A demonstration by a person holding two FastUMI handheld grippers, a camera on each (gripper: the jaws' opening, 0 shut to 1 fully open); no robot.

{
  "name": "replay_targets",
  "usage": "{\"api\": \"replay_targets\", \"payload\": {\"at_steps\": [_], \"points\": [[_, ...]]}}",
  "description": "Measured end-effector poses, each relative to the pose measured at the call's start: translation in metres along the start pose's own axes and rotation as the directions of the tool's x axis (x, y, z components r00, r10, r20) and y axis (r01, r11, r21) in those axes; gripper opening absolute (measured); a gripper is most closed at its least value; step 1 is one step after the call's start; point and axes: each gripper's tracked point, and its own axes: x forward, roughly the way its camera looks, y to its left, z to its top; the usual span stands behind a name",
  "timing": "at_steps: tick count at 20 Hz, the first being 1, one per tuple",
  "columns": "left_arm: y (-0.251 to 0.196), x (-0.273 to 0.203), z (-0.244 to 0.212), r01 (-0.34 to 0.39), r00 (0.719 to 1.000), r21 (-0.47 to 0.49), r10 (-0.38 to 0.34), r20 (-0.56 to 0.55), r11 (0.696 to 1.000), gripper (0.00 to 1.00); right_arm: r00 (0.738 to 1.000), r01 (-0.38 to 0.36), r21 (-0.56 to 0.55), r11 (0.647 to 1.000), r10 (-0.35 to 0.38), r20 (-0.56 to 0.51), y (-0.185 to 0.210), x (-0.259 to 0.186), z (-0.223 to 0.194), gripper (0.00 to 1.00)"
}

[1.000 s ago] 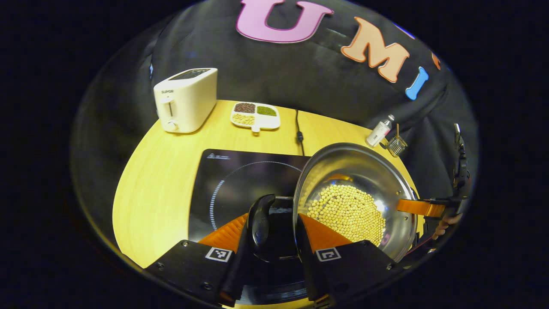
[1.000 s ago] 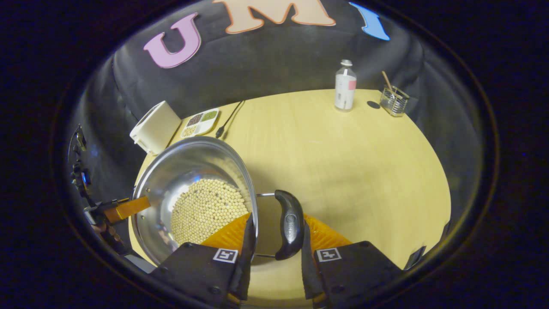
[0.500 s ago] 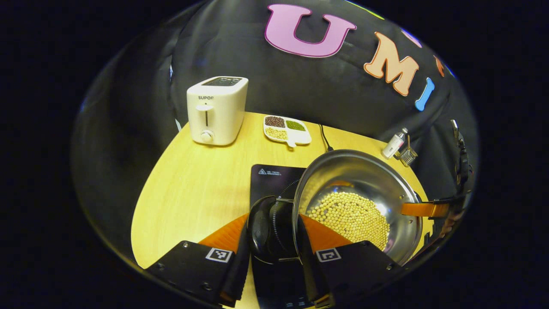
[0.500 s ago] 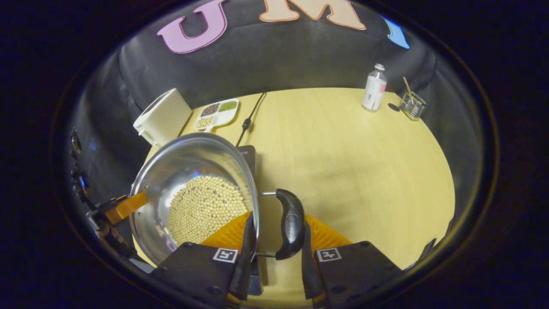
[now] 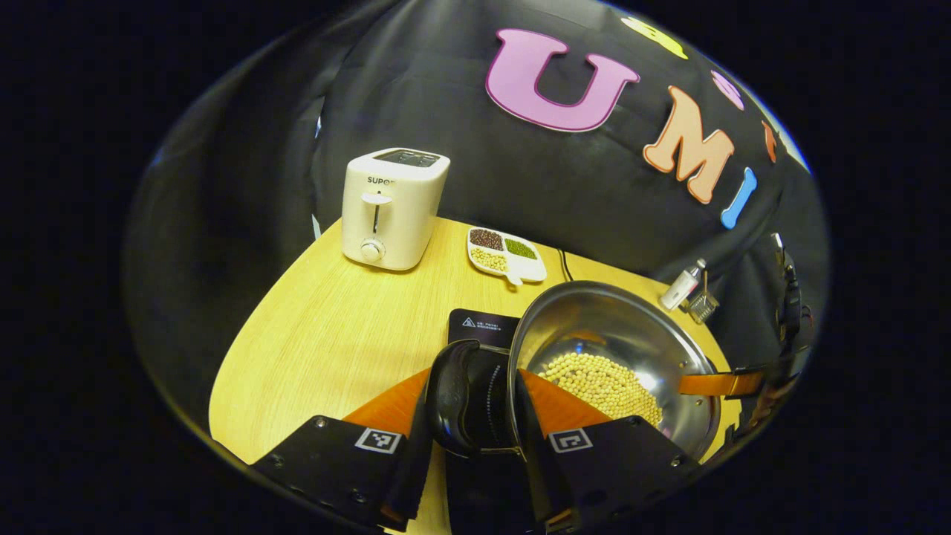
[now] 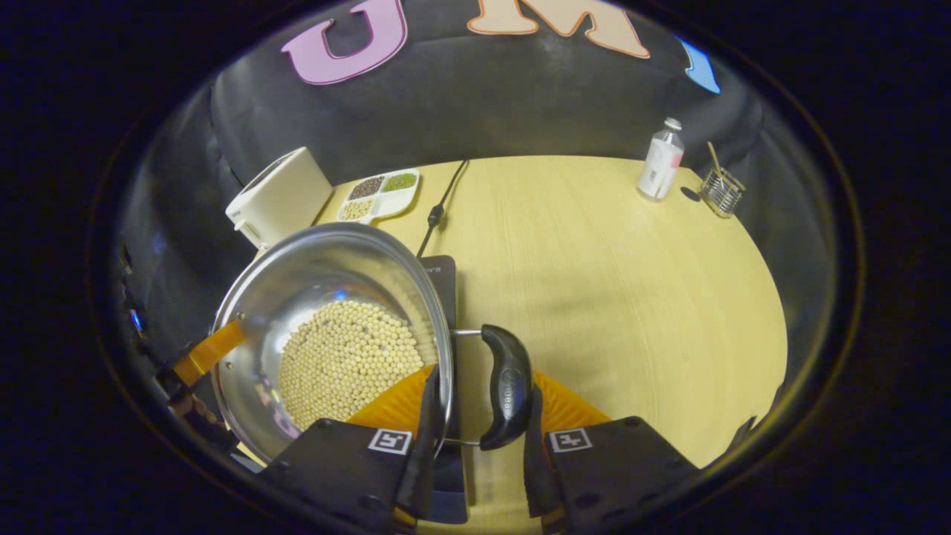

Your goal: First push the handle of the pot to place it horizontally, then grasp the pot with both hands and set it on the induction cooktop.

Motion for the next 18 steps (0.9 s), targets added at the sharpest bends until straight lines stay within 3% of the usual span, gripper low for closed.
{"api": "replay_targets", "payload": {"at_steps": [2, 3, 4, 8, 11, 13, 15, 16, 17, 18], "points": [[0.002, 0.001, 0.0, -0.004, 1.0, -0.004, 0.004, 0.004, 1.0, 0.57, 1.0, 0.001, 0.004, 1.0, -0.001, -0.001, 0.001, 0.001, 0.001, 0.48], [0.003, 0.002, 0.003, -0.008, 1.0, -0.001, 0.008, 0.011, 1.0, 0.57, 1.0, 0.001, 0.005, 1.0, -0.001, 0.0, 0.002, 0.001, 0.003, 0.52], [0.003, 0.004, 0.004, -0.012, 1.0, 0.003, 0.012, 0.01, 1.0, 0.57, 1.0, 0.001, 0.003, 1.0, -0.001, 0.002, 0.002, 0.001, 0.003, 0.48], [0.005, 0.003, 0.004, -0.044, 0.999, 0.005, 0.044, -0.003, 0.999, 0.58, 1.0, -0.005, 0.001, 1.0, 0.005, 0.013, 0.003, 0.002, 0.005, 0.48], [0.009, -0.005, -0.003, -0.142, 0.988, 0.023, 0.143, -0.052, 0.99, 0.61, 0.999, -0.05, -0.018, 0.999, 0.051, 0.014, 0.004, 0.003, 0.005, 0.58], [0.003, -0.013, 0.014, -0.191, 0.982, 0.037, 0.19, 0.015, 0.981, 0.75, 0.996, -0.082, -0.003, 0.997, 0.082, 0.039, 0.002, -0.005, 0.01, 0.72], [-0.002, -0.027, 0.017, -0.235, 0.971, 0.013, 0.234, 0.037, 0.972, 0.73, 0.989, -0.138, 0.005, 0.99, 0.138, 0.049, 0.003, -0.014, 0.01, 0.85], [-0.004, -0.036, 0.013, -0.256, 0.966, -0.006, 0.256, 0.035, 0.967, 0.83, 0.986, -0.16, 0.0, 0.987, 0.16, 0.049, -0.001, -0.019, 0.008, 0.92], [-0.007, -0.046, 0.013, -0.275, 0.96, -0.024, 0.276, 0.041, 0.961, 0.78, 0.983, -0.175, -0.004, 0.985, 0.175, 0.056, -0.007, -0.025, 0.008, 0.95], [-0.01, -0.055, 0.013, -0.294, 0.954, -0.042, 0.296, 0.051, 0.955, 0.8, 0.98, -0.186, -0.003, 0.982, 0.186, 0.066, -0.013, -0.031, 0.008, 0.97]]}}
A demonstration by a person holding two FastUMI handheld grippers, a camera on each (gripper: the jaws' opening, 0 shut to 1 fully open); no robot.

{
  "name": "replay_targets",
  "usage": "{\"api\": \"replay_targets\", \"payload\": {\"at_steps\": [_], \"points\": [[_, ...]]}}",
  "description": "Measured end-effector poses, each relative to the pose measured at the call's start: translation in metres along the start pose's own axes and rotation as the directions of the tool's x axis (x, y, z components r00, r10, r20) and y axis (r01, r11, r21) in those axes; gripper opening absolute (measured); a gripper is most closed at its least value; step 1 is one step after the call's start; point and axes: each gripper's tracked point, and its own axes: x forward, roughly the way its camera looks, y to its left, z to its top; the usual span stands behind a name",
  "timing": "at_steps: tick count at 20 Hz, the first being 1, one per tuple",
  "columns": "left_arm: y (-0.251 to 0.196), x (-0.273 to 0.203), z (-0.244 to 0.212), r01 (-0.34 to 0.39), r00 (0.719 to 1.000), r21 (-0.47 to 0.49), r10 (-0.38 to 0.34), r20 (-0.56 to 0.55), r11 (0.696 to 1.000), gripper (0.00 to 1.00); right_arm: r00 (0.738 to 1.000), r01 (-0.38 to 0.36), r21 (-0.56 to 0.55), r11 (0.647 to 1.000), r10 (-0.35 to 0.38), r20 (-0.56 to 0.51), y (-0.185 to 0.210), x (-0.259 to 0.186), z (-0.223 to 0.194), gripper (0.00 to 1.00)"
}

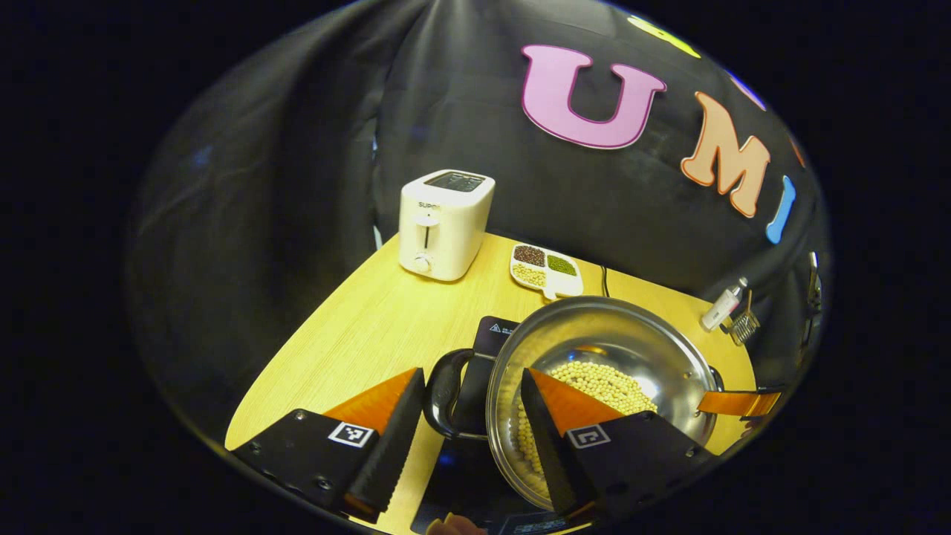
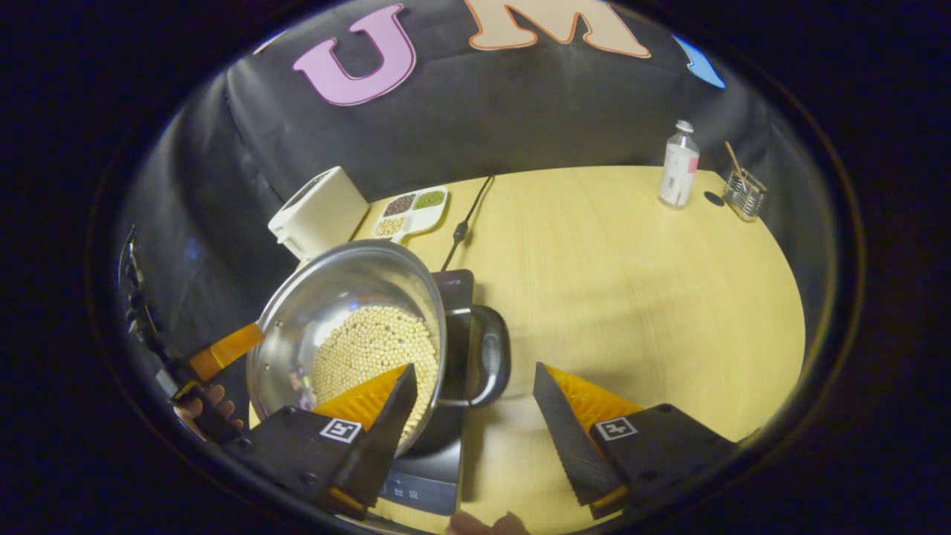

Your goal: First push the handle of the pot to place it horizontally, then grasp the pot with both hands and set it on the induction cooktop.

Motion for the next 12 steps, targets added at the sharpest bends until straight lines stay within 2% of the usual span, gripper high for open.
{"api": "replay_targets", "payload": {"at_steps": [1, 4, 5, 6, 12], "points": [[-0.001, -0.011, 0.002, -0.018, 1.0, -0.014, 0.018, 0.015, 1.0, 0.8, 1.0, -0.02, 0.01, 1.0, 0.02, 0.011, -0.005, -0.007, 0.0, 0.94], [-0.003, -0.042, 0.01, -0.076, 0.994, -0.007, 0.077, 0.076, 0.997, 0.82, 0.997, -0.064, 0.024, 0.998, 0.063, 0.034, -0.017, -0.03, -0.002, 0.95], [-0.005, -0.053, 0.011, -0.097, 0.991, 0.006, 0.096, 0.089, 0.995, 0.89, 0.997, -0.071, 0.012, 0.997, 0.071, 0.042, -0.026, -0.037, -0.003, 0.98], [-0.01, -0.067, 0.013, -0.11, 0.989, 0.016, 0.108, 0.101, 0.994, 0.84, 0.995, -0.081, 0.006, 0.997, 0.081, 0.05, -0.033, -0.046, -0.006, 0.98], [-0.054, -0.16, 0.004, -0.131, 0.973, 0.047, 0.12, 0.196, 0.99, 0.83, 0.983, -0.114, -0.03, 0.993, 0.117, 0.142, -0.08, -0.105, -0.015, 0.94]]}}
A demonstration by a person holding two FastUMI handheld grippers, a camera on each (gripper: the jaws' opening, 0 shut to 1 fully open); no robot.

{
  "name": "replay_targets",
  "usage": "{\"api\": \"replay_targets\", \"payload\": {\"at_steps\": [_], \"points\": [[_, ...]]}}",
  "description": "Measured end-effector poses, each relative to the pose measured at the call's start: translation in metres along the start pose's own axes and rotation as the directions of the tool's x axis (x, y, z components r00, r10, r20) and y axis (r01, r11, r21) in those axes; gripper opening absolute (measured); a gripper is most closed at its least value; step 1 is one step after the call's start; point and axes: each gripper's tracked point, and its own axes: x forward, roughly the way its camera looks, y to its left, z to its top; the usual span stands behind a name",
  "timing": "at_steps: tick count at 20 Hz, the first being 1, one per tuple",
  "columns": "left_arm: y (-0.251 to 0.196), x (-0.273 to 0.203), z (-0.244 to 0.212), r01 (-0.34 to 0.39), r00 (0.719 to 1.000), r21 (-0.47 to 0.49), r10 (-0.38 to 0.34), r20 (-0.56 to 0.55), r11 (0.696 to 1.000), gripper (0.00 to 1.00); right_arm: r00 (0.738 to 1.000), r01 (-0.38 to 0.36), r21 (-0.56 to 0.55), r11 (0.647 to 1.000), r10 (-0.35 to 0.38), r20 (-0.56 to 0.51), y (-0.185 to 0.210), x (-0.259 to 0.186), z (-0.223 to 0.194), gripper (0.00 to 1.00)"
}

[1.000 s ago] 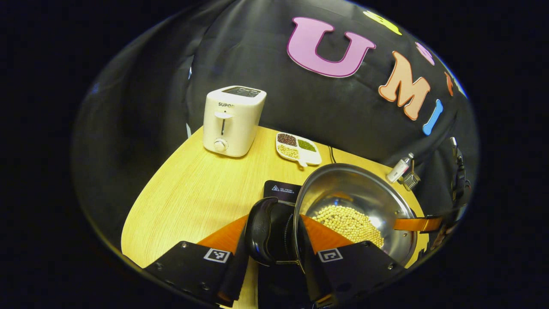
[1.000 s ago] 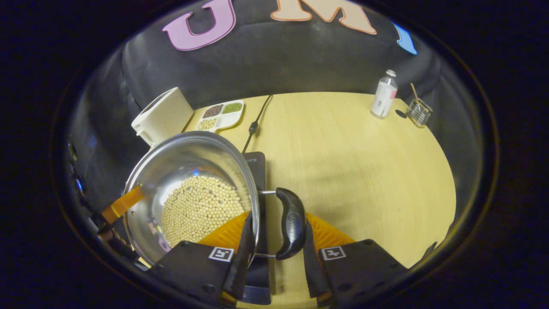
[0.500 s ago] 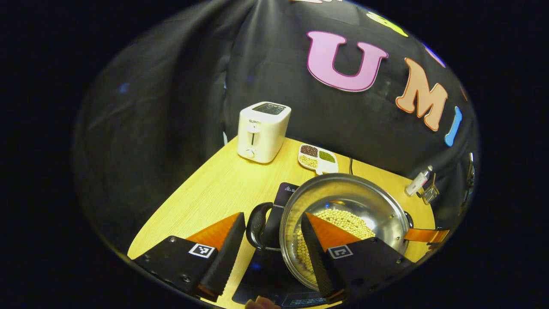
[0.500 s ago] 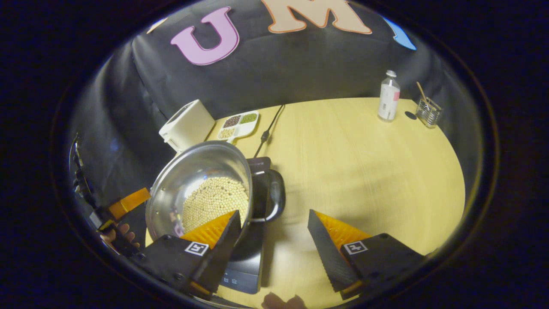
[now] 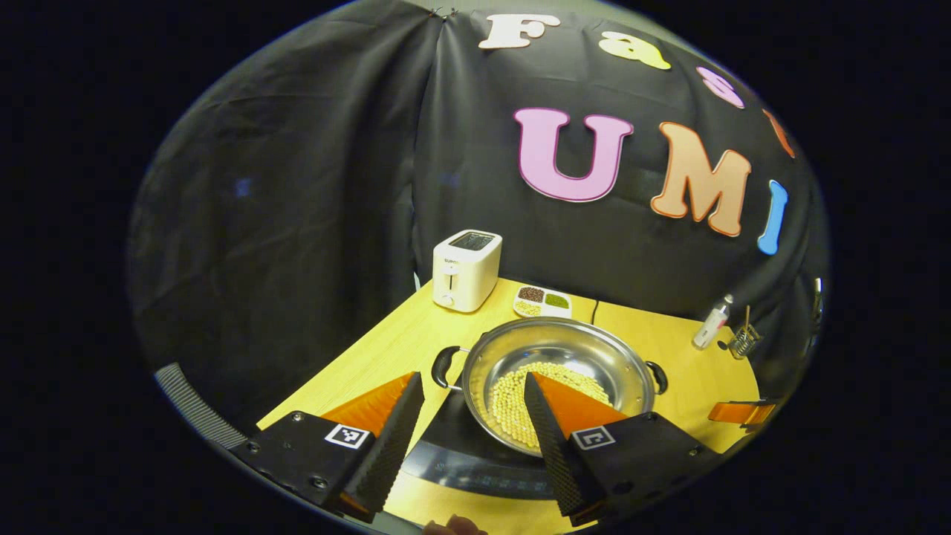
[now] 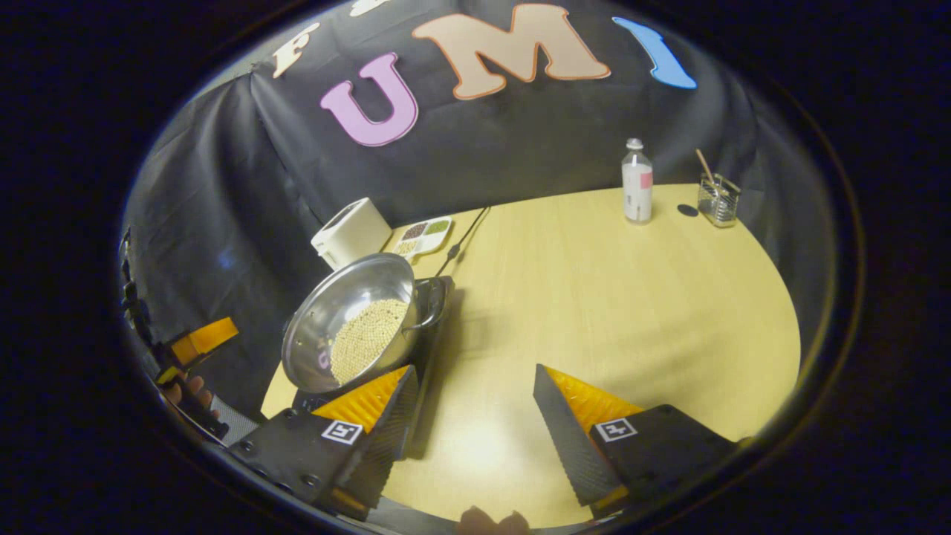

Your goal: First push the handle of the pot to place it horizontally, then grasp the pot with both hands and set it on the induction cooktop.

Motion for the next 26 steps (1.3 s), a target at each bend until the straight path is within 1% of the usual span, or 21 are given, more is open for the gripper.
{"api": "replay_targets", "payload": {"at_steps": [1, 3, 4, 7, 8, 9, 10, 11, 13, 14, 15, 17, 18, 19, 20, 21, 22, 23, 24, 26], "points": [[-0.008, -0.012, 0.0, 0.008, 1.0, 0.009, -0.008, -0.001, 1.0, 0.83, 1.0, 0.003, -0.008, 1.0, -0.003, 0.015, -0.007, -0.011, 0.001, 0.97], [-0.028, -0.03, 0.006, 0.033, 0.999, 0.026, -0.034, 0.009, 0.999, 0.84, 0.999, 0.009, -0.019, 1.0, -0.008, 0.054, -0.018, -0.034, 0.006, 0.97], [-0.038, -0.037, 0.011, 0.05, 0.998, 0.033, -0.051, 0.021, 0.998, 0.84, 0.996, 0.02, -0.028, 0.999, -0.017, 0.083, -0.024, -0.043, 0.012, 0.94], [-0.078, -0.051, 0.033, 0.122, 0.99, 0.041, -0.124, 0.061, 0.992, 0.83, 0.987, 0.062, -0.051, 0.997, -0.054, 0.152, -0.041, -0.069, 0.03, 0.93], [-0.09, -0.054, 0.038, 0.149, 0.986, 0.044, -0.152, 0.072, 0.988, 0.83, 0.984, 0.072, -0.051, 0.996, -0.062, 0.168, -0.041, -0.078, 0.034, 0.97], [-0.1, -0.059, 0.044, 0.171, 0.981, 0.051, -0.175, 0.083, 0.984, 0.83, 0.979, 0.084, -0.051, 0.995, -0.073, 0.188, -0.042, -0.086, 0.04, 0.97], [-0.108, -0.063, 0.049, 0.188, 0.977, 0.058, -0.193, 0.091, 0.98, 0.84, 0.974, 0.1, -0.051, 0.994, -0.088, 0.207, -0.046, -0.096, 0.046, 0.93], [-0.113, -0.071, 0.052, 0.203, 0.974, 0.059, -0.208, 0.09, 0.977, 0.84, 0.971, 0.11, -0.047, 0.993, -0.097, 0.218, -0.049, -0.104, 0.052, 0.93], [-0.123, -0.09, 0.062, 0.236, 0.965, 0.05, -0.24, 0.108, 0.97, 0.83, 0.963, 0.105, -0.048, 0.993, -0.089, 0.254, -0.043, -0.126, 0.068, 0.93], [-0.124, -0.098, 0.068, 0.242, 0.961, 0.044, -0.246, 0.124, 0.969, 0.83, 0.955, 0.113, -0.06, 0.992, -0.092, 0.281, -0.042, -0.136, 0.078, 0.93], [-0.124, -0.106, 0.072, 0.246, 0.959, 0.039, -0.249, 0.131, 0.968, 0.83, 0.949, 0.123, -0.068, 0.99, -0.097, 0.301, -0.042, -0.147, 0.086, 0.97], [-0.128, -0.124, 0.08, 0.268, 0.95, 0.042, -0.271, 0.154, 0.963, 0.83, 0.935, 0.12, -0.064, 0.991, -0.091, 0.343, -0.031, -0.17, 0.101, 0.97], [-0.13, -0.132, 0.087, 0.272, 0.946, 0.052, -0.277, 0.17, 0.961, 0.83, 0.928, 0.114, -0.065, 0.991, -0.083, 0.364, -0.023, -0.183, 0.108, 0.93], [-0.129, -0.137, 0.091, 0.273, 0.943, 0.063, -0.28, 0.182, 0.96, 0.83, 0.918, 0.12, -0.074, 0.99, -0.082, 0.389, -0.018, -0.194, 0.115, 0.97], [-0.13, -0.144, 0.096, 0.277, 0.939, 0.073, -0.286, 0.192, 0.958, 0.83, 0.907, 0.127, -0.086, 0.988, -0.08, 0.415, -0.014, -0.206, 0.121, 0.97], [-0.134, -0.151, 0.1, 0.282, 0.934, 0.084, -0.293, 0.205, 0.956, 0.83, 0.894, 0.132, -0.1, 0.986, -0.075, 0.441, -0.008, -0.218, 0.129, 0.93], [-0.137, -0.16, 0.106, 0.289, 0.926, 0.098, -0.304, 0.223, 0.952, 0.83, 0.88, 0.141, -0.112, 0.984, -0.072, 0.469, -0.002, -0.232, 0.134, 0.97], [-0.14, -0.168, 0.112, 0.296, 0.918, 0.113, -0.316, 0.241, 0.948, 0.83, 0.868, 0.148, -0.117, 0.982, -0.072, 0.492, 0.003, -0.246, 0.139, 0.93], [-0.143, -0.177, 0.118, 0.303, 0.907, 0.133, -0.328, 0.264, 0.944, 0.83, 0.853, 0.155, -0.119, 0.981, -0.072, 0.517, 0.006, -0.259, 0.142, 0.96], [-0.148, -0.193, 0.126, 0.306, 0.886, 0.182, -0.349, 0.304, 0.934, 0.83, 0.821, 0.184, -0.112, 0.976, -0.09, 0.564, 0.007, -0.286, 0.147, 0.96]]}}
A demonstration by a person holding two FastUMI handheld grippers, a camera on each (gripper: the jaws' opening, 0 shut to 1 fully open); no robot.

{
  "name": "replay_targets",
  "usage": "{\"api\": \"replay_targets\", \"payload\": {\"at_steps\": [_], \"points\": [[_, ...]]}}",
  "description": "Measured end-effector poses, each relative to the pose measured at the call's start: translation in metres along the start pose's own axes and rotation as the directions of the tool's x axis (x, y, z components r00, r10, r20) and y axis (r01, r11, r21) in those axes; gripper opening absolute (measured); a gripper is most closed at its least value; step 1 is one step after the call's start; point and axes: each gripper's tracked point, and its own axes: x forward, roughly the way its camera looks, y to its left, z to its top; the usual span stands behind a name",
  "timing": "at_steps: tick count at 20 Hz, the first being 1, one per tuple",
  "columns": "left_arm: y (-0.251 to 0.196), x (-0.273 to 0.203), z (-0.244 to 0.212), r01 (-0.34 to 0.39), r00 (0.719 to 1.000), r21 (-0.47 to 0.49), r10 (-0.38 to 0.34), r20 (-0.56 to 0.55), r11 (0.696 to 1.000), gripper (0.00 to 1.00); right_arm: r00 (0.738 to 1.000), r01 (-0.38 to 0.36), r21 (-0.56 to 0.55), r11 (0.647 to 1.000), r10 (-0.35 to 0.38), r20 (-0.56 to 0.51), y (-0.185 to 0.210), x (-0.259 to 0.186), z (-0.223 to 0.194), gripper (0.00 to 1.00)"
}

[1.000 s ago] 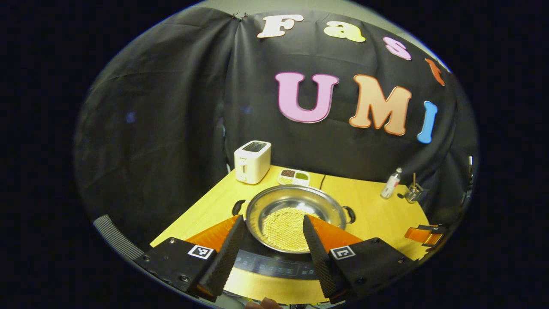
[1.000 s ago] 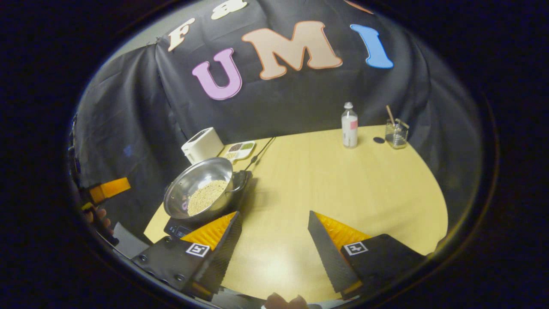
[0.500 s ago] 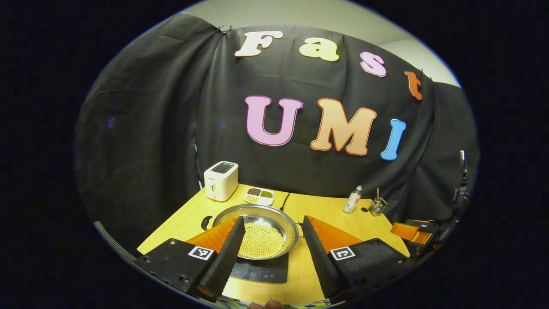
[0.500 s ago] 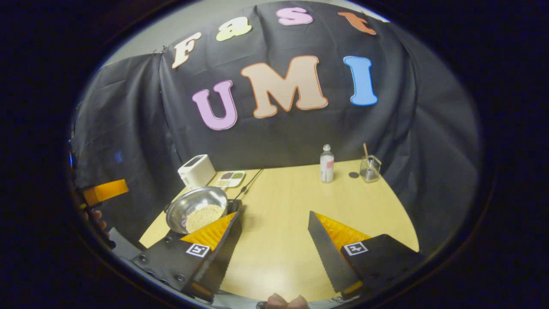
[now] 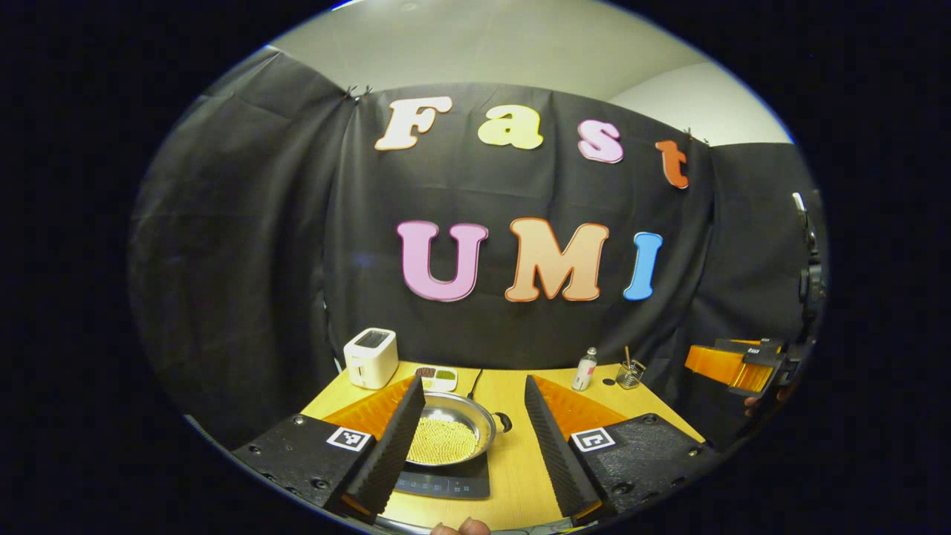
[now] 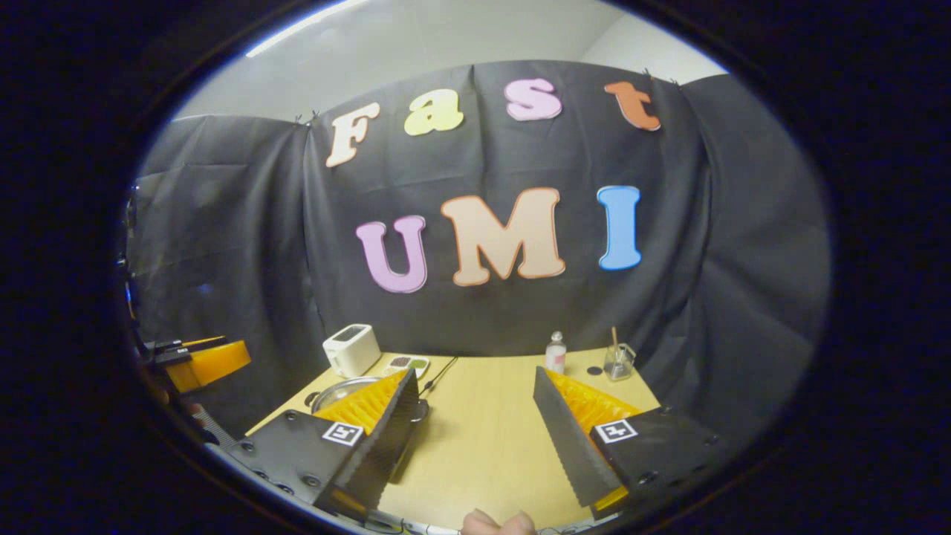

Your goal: First push the handle of the pot to place it horizontally, then grasp the pot with both hands and set it on the induction cooktop.

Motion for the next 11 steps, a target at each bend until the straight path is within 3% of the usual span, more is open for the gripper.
{"api": "replay_targets", "payload": {"at_steps": [1, 3, 5, 11], "points": [[-0.003, -0.005, 0.009, 0.004, 1.0, 0.018, -0.005, 0.029, 1.0, 0.87, 0.999, 0.018, -0.006, 1.0, -0.017, 0.027, -0.004, -0.011, 0.009, 0.96], [-0.01, -0.013, 0.024, 0.012, 0.995, 0.033, -0.015, 0.094, 0.999, 0.8, 0.994, 0.039, -0.028, 0.999, -0.036, 0.106, -0.008, -0.029, 0.03, 0.93], [-0.014, -0.026, 0.028, 0.004, 0.994, 0.044, -0.009, 0.107, 0.999, 0.84, 0.987, 0.063, -0.063, 0.996, -0.052, 0.153, -0.01, -0.036, 0.039, 0.93], [-0.026, -0.046, 0.053, -0.023, 0.987, 0.07, 0.012, 0.158, 0.997, 0.85, 0.988, -0.003, -0.057, 0.998, 0.012, 0.155, 0.001, -0.045, 0.048, 0.95]]}}
